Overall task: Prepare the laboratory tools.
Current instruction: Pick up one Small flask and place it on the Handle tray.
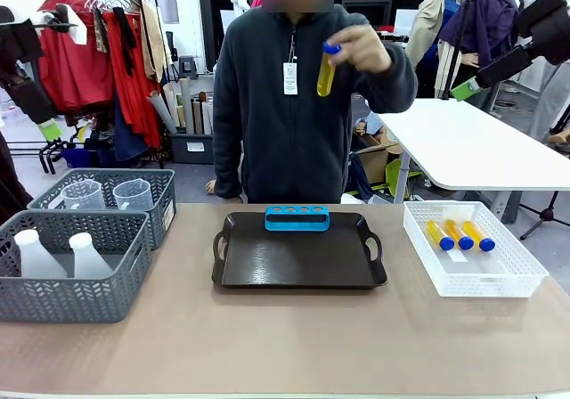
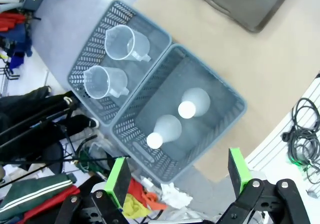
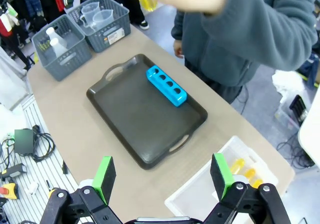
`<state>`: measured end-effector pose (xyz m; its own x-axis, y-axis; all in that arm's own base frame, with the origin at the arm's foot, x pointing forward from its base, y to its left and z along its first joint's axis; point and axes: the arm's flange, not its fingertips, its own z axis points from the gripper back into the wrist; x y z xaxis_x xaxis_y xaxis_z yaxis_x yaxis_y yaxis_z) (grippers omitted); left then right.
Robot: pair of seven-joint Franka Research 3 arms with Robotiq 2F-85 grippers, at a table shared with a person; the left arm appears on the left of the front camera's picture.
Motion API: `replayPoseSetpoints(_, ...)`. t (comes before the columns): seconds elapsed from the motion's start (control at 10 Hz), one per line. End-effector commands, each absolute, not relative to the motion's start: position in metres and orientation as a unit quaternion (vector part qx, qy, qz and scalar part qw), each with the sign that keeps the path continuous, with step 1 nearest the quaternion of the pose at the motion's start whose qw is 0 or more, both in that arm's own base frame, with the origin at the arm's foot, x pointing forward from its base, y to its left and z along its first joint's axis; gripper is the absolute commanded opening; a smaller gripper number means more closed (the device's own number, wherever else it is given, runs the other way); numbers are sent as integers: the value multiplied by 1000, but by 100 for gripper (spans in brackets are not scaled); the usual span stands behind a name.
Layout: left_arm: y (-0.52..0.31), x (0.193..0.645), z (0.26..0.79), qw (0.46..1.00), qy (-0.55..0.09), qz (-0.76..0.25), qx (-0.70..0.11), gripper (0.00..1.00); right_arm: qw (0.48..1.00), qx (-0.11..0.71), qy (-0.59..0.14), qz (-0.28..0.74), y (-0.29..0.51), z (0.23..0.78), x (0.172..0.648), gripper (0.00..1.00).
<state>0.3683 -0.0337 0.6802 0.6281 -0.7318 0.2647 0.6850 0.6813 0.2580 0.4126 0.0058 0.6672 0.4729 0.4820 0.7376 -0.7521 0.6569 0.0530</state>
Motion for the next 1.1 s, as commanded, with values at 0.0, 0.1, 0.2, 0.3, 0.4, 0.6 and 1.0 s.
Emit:
replayPoseSetpoints(0.0, -12, 360, 677, 911, -136, -383, 67, 100, 831, 199, -364, 370, 7, 669, 413, 100)
replayPoseSetpoints(0.1, 10, 353, 659, 924, -126, -356, 56, 100, 831, 199, -364, 370, 7, 669, 413, 100)
replayPoseSetpoints(0.2, 28, 346, 644, 935, -116, -335, 31, 100, 831, 199, -364, 370, 7, 669, 413, 100)
replayPoseSetpoints(0.3, 42, 343, 628, 946, -102, -306, 20, 100, 831, 199, -364, 370, 7, 669, 413, 100)
replayPoseSetpoints(0.4, 57, 346, 615, 949, -95, -299, 19, 100, 831, 199, -364, 370, 7, 669, 413, 100)
replayPoseSetpoints(0.6, 68, 364, 582, 972, -80, -220, 29, 100, 831, 199, -364, 370, 7, 669, 413, 100)
replayPoseSetpoints(1.0, 77, 399, 554, 992, -66, -103, 31, 100, 831, 199, -364, 370, 7, 669, 413, 100)
